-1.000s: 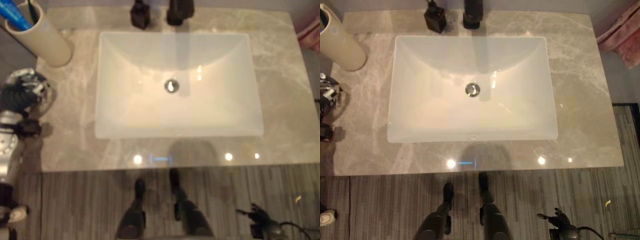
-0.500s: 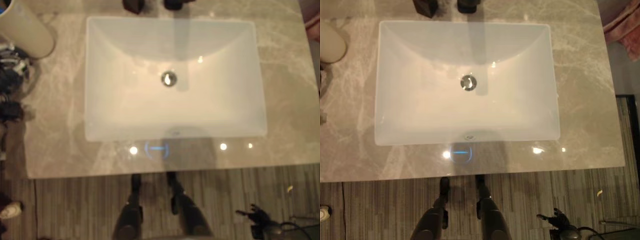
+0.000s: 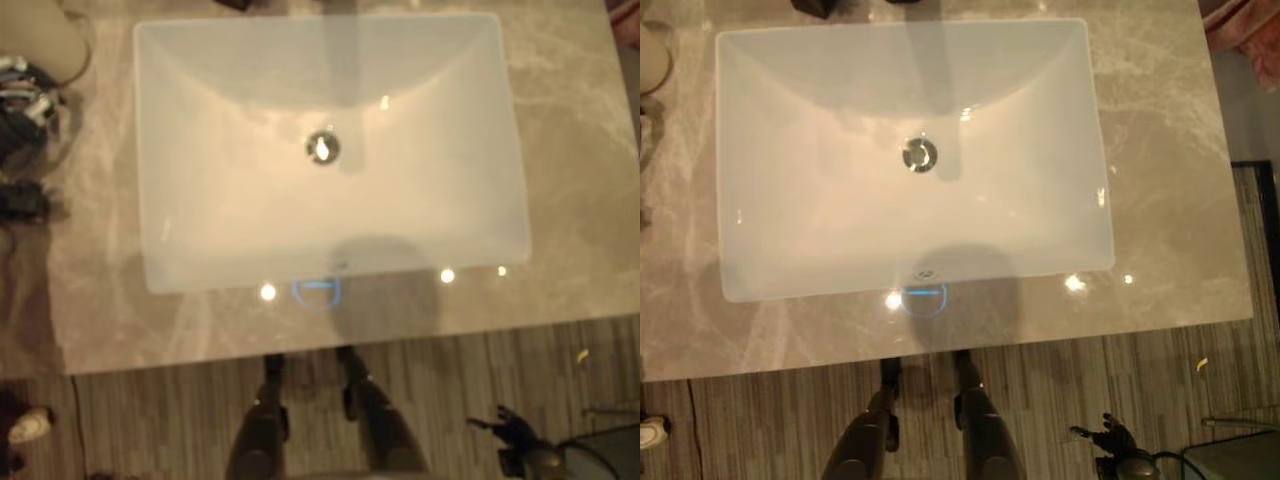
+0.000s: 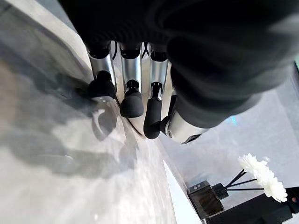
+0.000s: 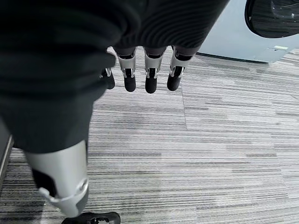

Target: Put brush and paste in cup on sink, flatten towel.

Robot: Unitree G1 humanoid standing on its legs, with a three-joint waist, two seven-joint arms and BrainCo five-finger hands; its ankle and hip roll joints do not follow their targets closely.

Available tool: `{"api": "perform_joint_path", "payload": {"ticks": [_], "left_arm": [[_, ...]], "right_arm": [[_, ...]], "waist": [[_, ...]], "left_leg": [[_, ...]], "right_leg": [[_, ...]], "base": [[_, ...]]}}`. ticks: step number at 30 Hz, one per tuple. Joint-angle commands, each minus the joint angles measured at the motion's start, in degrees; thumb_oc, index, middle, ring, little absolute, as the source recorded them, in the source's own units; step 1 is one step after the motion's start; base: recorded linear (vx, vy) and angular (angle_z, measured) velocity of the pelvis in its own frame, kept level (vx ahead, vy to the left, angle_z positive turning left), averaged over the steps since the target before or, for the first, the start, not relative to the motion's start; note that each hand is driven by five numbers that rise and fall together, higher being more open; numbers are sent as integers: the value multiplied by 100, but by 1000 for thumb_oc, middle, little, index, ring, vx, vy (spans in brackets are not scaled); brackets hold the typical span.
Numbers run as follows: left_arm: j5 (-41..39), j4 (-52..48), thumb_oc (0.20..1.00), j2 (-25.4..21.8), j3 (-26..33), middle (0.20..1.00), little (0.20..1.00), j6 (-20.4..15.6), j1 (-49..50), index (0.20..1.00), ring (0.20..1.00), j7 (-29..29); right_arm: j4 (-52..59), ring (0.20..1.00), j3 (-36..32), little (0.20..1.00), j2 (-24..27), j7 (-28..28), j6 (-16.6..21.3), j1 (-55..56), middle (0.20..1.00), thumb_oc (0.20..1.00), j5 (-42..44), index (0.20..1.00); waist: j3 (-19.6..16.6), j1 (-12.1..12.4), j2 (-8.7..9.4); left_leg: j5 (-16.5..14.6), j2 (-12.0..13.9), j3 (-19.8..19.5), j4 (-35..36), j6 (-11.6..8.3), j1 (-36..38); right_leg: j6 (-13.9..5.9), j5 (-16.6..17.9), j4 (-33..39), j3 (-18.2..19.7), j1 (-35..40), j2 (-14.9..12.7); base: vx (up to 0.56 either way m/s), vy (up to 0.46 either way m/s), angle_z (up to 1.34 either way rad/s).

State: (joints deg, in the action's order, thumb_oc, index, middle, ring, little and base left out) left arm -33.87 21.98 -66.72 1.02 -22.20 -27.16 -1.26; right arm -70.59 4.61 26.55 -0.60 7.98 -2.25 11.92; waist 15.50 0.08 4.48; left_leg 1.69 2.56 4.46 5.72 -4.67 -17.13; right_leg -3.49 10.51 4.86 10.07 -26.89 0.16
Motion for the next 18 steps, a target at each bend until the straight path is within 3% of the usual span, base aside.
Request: {"api": "perform_joint_path", "payload": {"ticks": [1,9,18], "left_arm": [[-155,81,200,-220,-202,200,200,-241,-290,200,200,127],[-161,67,200,-139,-439,200,200,-229,-473,200,200,90],[-148,-281,200,-18,-213,200,200,-106,299,200,200,-229]], "right_arm": [[-116,1000,47,1000,273,65,-1,371,1000,1000,222,1000],[-110,1000,91,1000,238,93,9,377,1000,1000,210,1000],[-134,1000,86,1000,273,90,-30,332,1000,1000,128,1000]], "waist": [[-218,-56,-67],[-214,-89,-86],[-345,33,-125]], "left_leg": [[-195,172,-292,-72,-151,360],[-189,193,-271,-72,-170,323],[-241,206,-271,-72,-163,538]], "right_leg": [[-721,106,14,-53,-51,-533],[-716,106,14,-43,-84,-512],[-677,12,14,-123,141,-544]], "base": [[0,0,0],[3,-7,-2],[0,0,0]]}}
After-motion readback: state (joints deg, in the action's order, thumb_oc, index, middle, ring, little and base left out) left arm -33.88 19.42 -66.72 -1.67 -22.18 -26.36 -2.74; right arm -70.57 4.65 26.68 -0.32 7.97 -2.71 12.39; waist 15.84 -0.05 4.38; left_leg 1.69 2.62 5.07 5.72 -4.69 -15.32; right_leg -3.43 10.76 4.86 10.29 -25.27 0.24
